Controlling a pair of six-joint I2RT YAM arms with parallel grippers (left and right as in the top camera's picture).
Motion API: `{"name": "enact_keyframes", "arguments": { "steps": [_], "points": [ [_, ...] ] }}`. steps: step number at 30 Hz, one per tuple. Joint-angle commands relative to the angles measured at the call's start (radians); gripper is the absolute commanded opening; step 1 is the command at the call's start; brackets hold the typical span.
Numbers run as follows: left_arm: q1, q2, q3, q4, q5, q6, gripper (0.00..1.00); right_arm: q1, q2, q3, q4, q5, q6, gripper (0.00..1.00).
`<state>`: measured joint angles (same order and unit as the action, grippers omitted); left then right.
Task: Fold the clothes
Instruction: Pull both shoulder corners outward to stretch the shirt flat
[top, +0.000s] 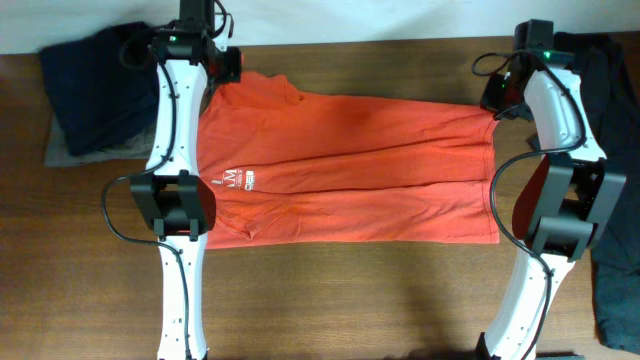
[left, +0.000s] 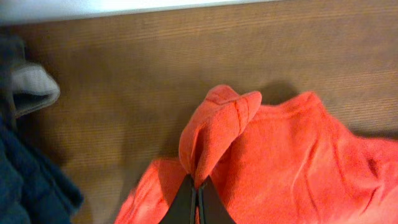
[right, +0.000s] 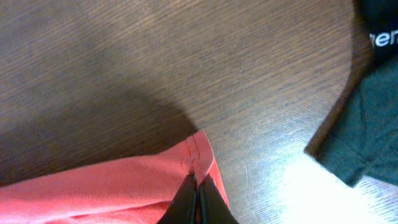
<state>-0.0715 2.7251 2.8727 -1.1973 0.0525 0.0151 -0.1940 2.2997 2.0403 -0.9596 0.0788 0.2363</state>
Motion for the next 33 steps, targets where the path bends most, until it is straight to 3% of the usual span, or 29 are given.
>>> {"name": "enact_keyframes", "arguments": {
  "steps": [1,11,20,33],
  "points": [
    [0.005,-0.003,0.016,-0.040,-0.008,-0.003,0.00,-0.005,-0.010,0.053,-0.045,0.011,0.015,0.04],
    [0.014,-0.003,0.016,-0.161,-0.008,-0.003,0.00,-0.005,-0.016,0.151,-0.257,0.008,0.060,0.04],
    [0.030,-0.028,0.018,-0.259,-0.008,-0.003,0.00,-0.037,-0.016,0.154,-0.336,0.002,0.062,0.04],
    [0.033,-0.104,0.018,-0.407,-0.009,-0.002,0.00,-0.121,-0.016,0.154,-0.406,-0.154,0.090,0.04]
  ]
}}
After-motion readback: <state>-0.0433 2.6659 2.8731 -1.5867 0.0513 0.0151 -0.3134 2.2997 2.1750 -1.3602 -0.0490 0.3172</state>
